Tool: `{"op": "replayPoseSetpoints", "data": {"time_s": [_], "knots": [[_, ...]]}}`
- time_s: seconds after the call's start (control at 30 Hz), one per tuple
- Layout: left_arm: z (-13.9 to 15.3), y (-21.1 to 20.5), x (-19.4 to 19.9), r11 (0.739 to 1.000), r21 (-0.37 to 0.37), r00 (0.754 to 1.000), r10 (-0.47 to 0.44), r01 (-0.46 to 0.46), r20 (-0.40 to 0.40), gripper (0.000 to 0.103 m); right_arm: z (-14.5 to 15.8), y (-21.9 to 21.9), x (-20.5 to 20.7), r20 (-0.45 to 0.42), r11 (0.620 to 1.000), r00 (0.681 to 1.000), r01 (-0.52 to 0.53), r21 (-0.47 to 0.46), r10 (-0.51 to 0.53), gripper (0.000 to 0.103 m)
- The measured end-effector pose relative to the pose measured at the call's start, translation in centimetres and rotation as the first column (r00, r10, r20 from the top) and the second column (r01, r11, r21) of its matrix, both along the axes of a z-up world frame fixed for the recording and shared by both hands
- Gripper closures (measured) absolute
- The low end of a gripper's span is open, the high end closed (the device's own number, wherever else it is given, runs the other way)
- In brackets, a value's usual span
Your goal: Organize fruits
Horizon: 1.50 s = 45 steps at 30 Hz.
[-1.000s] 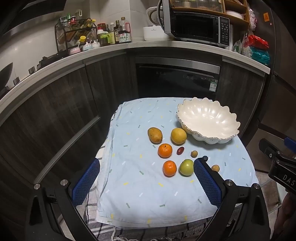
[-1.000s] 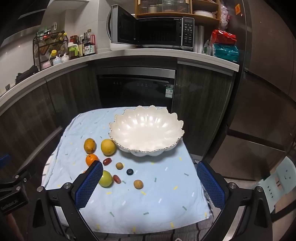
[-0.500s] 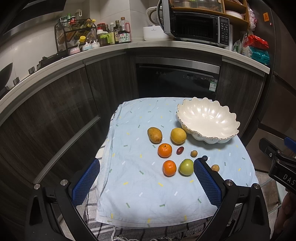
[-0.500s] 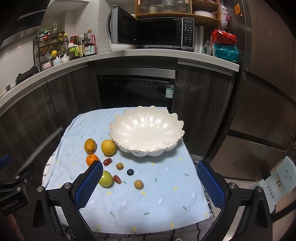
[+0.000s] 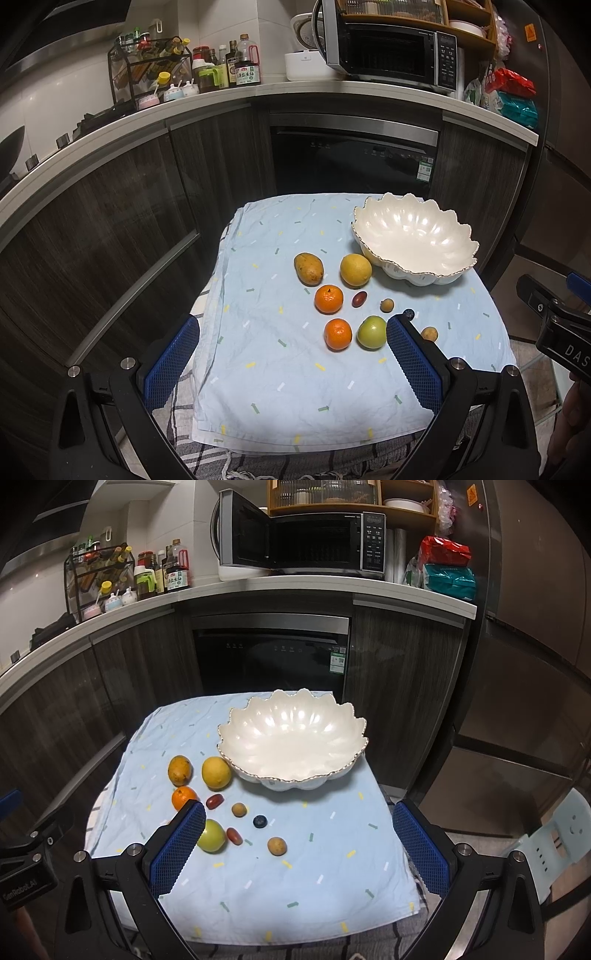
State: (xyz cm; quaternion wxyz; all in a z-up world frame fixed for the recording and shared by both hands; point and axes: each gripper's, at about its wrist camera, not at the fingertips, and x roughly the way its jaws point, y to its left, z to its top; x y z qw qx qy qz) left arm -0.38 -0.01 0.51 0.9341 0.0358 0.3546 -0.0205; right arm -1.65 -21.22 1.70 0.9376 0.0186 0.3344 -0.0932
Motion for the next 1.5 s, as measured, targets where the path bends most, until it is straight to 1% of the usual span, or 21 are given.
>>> {"op": "replayPoseSetpoints", "data": {"time_s": [0.7, 0.83, 1.5], "knots": [[-0.5, -0.4, -0.1, 1.000, 0.003, 1.000, -0.008, 0.008, -0.010, 0.000, -0.3, 0.0, 0.0, -0.004, 1.000, 1.000, 0.002, 0.005, -0.002, 0.000], [-0.9, -0.4, 0.2, 1.000, 0.005, 1.000, -0.016, 0.016, -0.017, 0.000, -1.0, 0.0, 0.2, -0.011, 1.000, 1.000, 0.009, 0.007, -0.009, 0.000], [-2.2, -0.8, 2.2, 0.999, 0.010, 0.998, -0.033, 0.034, -0.058, 0.000, -1.9, 0.1, 1.6, -0.045, 1.000, 0.999, 0.000, 0.001, 0.000, 0.000]]}}
